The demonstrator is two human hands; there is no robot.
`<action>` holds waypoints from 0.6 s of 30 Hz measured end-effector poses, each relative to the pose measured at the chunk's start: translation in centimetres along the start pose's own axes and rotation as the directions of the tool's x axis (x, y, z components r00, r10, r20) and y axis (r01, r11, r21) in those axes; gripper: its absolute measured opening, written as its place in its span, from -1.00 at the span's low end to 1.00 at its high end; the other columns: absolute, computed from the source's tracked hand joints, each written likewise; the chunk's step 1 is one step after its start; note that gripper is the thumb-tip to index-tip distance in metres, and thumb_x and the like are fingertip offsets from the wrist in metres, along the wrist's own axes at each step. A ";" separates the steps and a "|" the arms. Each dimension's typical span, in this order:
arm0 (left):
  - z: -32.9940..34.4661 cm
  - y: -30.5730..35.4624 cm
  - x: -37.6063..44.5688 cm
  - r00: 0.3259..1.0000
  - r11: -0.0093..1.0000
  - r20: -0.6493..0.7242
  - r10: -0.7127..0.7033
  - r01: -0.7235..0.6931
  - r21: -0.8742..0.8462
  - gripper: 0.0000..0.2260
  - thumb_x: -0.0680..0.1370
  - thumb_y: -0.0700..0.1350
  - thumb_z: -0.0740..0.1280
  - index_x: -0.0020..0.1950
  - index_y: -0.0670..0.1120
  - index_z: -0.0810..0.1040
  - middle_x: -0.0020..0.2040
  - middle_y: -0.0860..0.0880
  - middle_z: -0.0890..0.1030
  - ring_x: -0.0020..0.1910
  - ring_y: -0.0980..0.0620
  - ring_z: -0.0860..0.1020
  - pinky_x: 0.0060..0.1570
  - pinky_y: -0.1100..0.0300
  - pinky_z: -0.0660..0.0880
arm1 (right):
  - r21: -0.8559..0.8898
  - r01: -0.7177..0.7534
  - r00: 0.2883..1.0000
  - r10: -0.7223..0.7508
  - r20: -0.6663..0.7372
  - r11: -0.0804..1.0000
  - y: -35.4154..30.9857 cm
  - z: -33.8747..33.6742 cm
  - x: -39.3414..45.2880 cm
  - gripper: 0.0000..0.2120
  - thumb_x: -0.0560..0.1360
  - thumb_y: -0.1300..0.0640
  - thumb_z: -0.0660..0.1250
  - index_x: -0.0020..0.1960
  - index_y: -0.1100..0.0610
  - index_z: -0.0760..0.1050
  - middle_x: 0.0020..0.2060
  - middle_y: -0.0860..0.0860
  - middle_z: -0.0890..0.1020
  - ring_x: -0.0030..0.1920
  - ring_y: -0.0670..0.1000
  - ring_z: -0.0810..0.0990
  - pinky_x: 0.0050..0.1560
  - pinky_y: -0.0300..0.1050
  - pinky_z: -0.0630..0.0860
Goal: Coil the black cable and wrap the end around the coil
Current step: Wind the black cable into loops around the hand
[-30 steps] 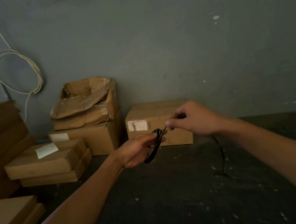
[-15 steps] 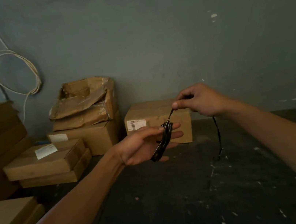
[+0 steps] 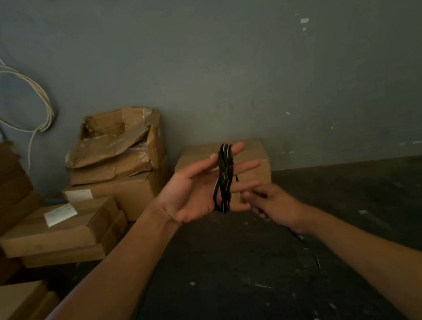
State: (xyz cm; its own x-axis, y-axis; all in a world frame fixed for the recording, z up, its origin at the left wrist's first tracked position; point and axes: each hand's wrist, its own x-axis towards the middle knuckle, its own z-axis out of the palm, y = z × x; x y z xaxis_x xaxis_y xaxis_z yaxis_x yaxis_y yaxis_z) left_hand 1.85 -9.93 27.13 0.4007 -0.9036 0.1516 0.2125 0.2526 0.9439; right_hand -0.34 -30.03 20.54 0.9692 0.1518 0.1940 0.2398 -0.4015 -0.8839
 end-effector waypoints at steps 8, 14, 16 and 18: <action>-1.4 0.7 0.3 0.968 0.979 -0.198 0.156 -0.178 -0.099 -0.60 0.59 0.04 0.10 0.41 0.09 0.46 0.48 -0.15 0.39 0.42 -0.32 0.36 0.29 -0.45 0.24 | 0.008 -0.045 0.985 0.043 0.166 0.999 -0.4 5.4 -1.9 -0.75 0.63 -0.05 0.12 -0.06 -0.02 0.53 -0.37 -0.05 0.43 -0.37 -0.12 0.41 -0.31 -0.20 0.39; -2.4 0.8 -0.2 0.896 0.982 -0.413 0.165 -0.190 -0.019 -0.63 0.57 0.04 0.12 0.36 0.11 0.49 0.44 -0.12 0.44 0.40 -0.29 0.40 0.35 -0.46 0.14 | -0.036 0.042 0.979 -0.034 0.199 0.998 -2.1 6.2 -2.6 -0.77 0.62 -0.06 0.13 -0.04 -0.05 0.54 -0.38 -0.12 0.44 -0.42 -0.22 0.41 -0.32 -0.29 0.36; -3.1 0.6 -0.5 0.876 0.985 -0.455 0.158 -0.174 0.005 -0.65 0.61 0.04 0.08 0.35 0.13 0.49 0.45 -0.10 0.43 0.39 -0.26 0.40 0.37 -0.45 0.13 | -0.064 0.078 0.981 -0.065 0.181 0.995 -2.5 5.8 -2.5 -0.77 0.62 -0.05 0.14 -0.04 -0.05 0.55 -0.41 -0.12 0.42 -0.45 -0.22 0.39 -0.36 -0.28 0.33; -3.7 0.1 -0.7 0.856 0.987 -0.495 0.149 -0.159 0.022 -0.65 0.64 0.05 0.07 0.37 0.14 0.47 0.46 -0.08 0.42 0.39 -0.23 0.41 0.37 -0.43 0.14 | -0.118 0.102 0.983 -0.081 0.167 0.988 -3.0 5.3 -2.4 -0.79 0.62 -0.04 0.16 -0.03 -0.06 0.56 -0.41 -0.10 0.42 -0.45 -0.19 0.37 -0.40 -0.25 0.30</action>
State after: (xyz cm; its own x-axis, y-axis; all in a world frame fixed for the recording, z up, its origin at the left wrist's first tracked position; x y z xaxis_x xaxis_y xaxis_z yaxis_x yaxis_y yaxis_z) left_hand 4.92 -7.97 26.06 0.8158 -0.5646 0.1253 0.1263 0.3854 0.9141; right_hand -3.68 -24.40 20.43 0.9234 0.3326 0.1916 0.3424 -0.4880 -0.8029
